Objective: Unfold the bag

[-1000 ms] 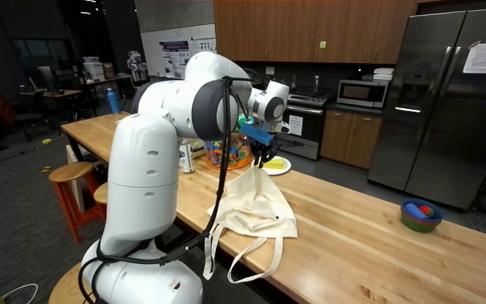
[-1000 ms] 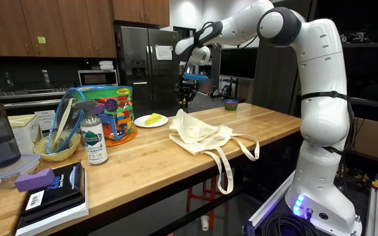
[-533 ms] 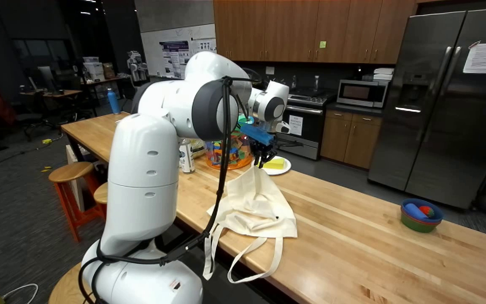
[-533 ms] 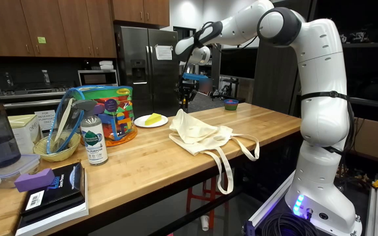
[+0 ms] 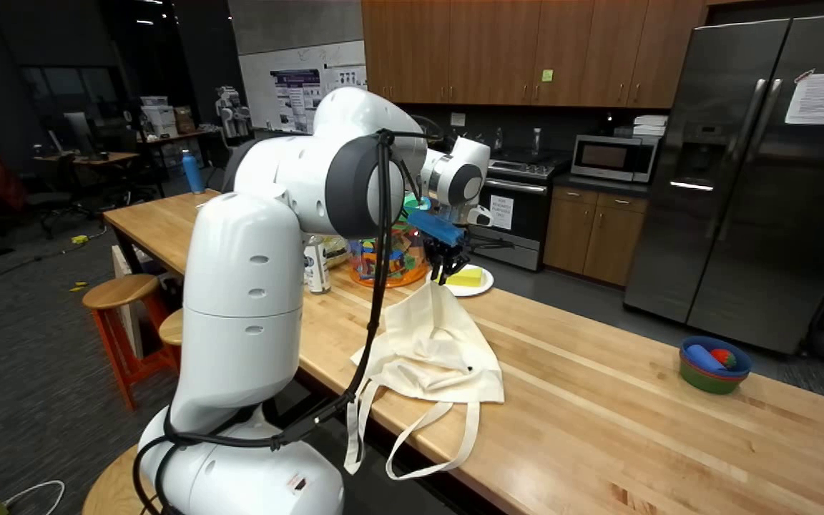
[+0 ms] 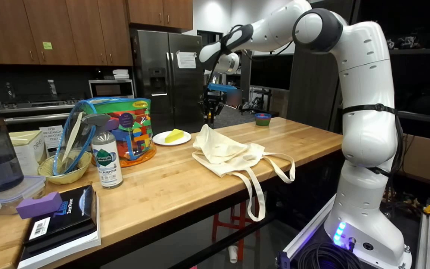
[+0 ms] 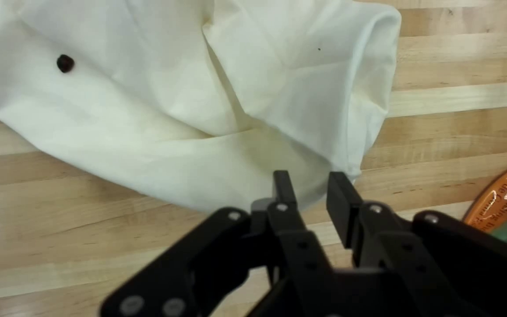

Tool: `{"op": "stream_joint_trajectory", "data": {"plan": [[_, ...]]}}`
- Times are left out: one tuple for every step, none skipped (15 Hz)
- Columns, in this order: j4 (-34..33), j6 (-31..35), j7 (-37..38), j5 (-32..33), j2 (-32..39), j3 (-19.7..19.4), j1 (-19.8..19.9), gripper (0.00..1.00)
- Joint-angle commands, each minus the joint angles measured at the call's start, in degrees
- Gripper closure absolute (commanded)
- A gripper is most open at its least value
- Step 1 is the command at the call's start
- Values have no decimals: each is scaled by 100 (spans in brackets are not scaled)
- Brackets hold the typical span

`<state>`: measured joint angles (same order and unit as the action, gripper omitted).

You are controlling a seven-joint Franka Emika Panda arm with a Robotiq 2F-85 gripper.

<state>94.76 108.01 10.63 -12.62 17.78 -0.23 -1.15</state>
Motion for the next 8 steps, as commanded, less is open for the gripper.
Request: {"op": "stream_joint_trajectory", "data": {"plan": [[-13, -15, 6, 9, 2, 23, 21, 71], [-7, 8, -8, -137, -10, 36, 60, 46], [-12, 13, -65, -381, -15, 57, 126, 45], [-26, 8, -92, -572, -9, 64, 168, 41], [-49, -20, -118, -775, 5, 64, 218, 35], [-61, -29, -141, -949, 16, 59, 259, 28], [-69, -43, -159, -1084, 30, 49, 297, 22], [-103, -80, -125, -1125, 66, 28, 316, 15]]}}
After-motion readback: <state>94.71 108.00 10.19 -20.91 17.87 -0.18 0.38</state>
